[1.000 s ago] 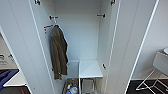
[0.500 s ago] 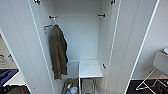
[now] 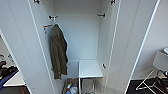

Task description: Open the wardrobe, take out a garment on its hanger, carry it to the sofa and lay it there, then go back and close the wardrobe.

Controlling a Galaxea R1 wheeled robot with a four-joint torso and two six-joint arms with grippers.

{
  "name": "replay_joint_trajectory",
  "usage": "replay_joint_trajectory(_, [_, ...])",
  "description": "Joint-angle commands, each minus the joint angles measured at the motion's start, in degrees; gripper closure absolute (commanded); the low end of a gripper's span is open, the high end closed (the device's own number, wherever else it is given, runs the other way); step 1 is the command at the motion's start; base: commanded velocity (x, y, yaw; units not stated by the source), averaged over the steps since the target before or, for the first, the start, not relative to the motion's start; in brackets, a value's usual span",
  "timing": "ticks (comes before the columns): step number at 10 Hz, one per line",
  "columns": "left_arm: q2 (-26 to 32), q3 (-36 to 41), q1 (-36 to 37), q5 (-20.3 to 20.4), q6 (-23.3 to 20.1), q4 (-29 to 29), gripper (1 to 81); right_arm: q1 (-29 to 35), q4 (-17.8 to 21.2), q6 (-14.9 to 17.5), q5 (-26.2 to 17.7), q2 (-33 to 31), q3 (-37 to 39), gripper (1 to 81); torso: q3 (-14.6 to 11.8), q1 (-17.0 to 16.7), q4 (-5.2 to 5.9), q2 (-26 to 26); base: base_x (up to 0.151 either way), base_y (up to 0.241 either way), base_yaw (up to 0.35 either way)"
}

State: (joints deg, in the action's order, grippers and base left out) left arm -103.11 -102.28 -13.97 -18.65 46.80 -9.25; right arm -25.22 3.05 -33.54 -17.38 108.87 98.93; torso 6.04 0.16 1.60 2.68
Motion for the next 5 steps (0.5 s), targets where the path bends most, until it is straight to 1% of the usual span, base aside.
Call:
replay_joint_trajectory(1, [-8.6, 10.9, 7.8, -10.8, 0.9, 1.6, 1.0, 6.1, 3.9, -0.3, -5.0, 4.9, -12.2, 1.0, 0.0, 0.0, 0.0, 0.0, 0.0, 0.0, 0.0])
replay_joint_trajectory(3, [-12.7, 16.9, 7.8, -10.8, 1.0, 3.4, 1.0, 5.6, 4.0, -0.1, -4.9, 6.2, -23.7, 1.0, 0.0, 0.0, 0.0, 0.0, 0.0, 0.0, 0.0])
replay_joint_trajectory(5, [-15.6, 20.5, 7.2, -10.8, 1.1, 3.5, 1.0, 3.8, 3.5, -0.1, -3.7, 6.5, -32.2, 1.0, 0.1, 0.1, 0.02, -0.1, 0.0, 0.0, 0.0])
